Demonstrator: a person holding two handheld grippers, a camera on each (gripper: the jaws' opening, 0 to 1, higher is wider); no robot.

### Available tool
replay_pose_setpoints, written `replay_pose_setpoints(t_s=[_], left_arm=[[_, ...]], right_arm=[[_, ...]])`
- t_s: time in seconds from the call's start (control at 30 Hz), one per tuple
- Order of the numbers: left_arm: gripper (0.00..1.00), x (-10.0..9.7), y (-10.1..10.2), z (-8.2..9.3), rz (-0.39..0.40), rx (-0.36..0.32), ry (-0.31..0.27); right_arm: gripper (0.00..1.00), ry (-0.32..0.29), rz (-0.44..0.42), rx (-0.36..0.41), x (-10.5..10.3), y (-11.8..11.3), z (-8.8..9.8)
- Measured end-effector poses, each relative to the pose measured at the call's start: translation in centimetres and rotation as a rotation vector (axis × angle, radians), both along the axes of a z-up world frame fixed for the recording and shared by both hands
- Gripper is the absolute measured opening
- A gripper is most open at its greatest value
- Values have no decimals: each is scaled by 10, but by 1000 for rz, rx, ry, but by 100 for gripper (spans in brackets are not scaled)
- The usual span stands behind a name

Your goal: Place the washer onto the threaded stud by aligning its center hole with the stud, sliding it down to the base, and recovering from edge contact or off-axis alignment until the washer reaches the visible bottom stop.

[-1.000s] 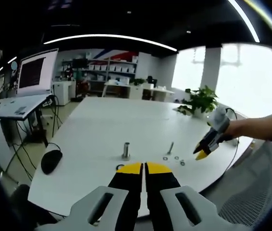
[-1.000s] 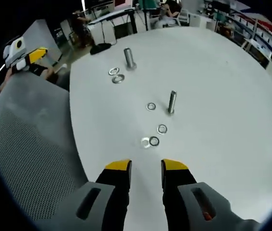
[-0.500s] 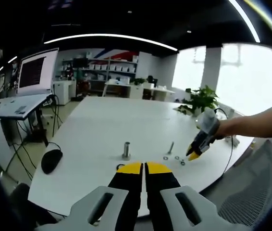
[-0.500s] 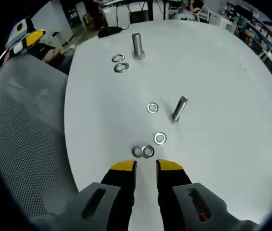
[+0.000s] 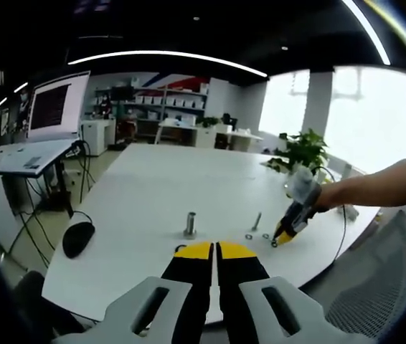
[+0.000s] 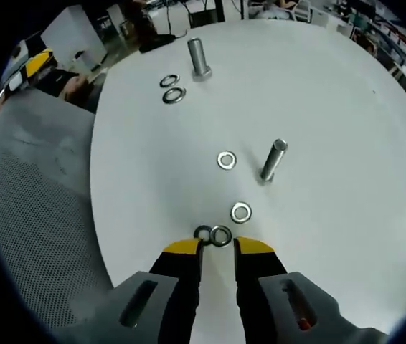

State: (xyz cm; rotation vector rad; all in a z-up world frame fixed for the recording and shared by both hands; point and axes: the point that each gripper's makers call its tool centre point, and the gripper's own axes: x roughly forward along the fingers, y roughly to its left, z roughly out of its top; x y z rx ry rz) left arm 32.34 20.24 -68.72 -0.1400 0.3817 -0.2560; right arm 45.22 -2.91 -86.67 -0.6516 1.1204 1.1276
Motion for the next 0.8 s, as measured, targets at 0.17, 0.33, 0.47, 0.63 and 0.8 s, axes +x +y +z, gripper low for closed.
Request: replay_pose_setpoints(t_s=[0.17,0.33,0.47,0.63,0.8], left_arm=[[0,0,1,0,3,-1,2],[0,0,1,-1,3,-1,4],[0,0,0,-2,0,2,10],[0,0,0,-3,-4,4,16],[0,0,0,-3,-6,5,20]], right_arm=[[18,-36,43,-32,3,1,-1],[17,-88,128,-104,4,1,-3],[17,-91,143,-132,3,3,-3],[15,-87,142,-123,5,1,-2],[15,-39,99,-93,3,-1,-1]])
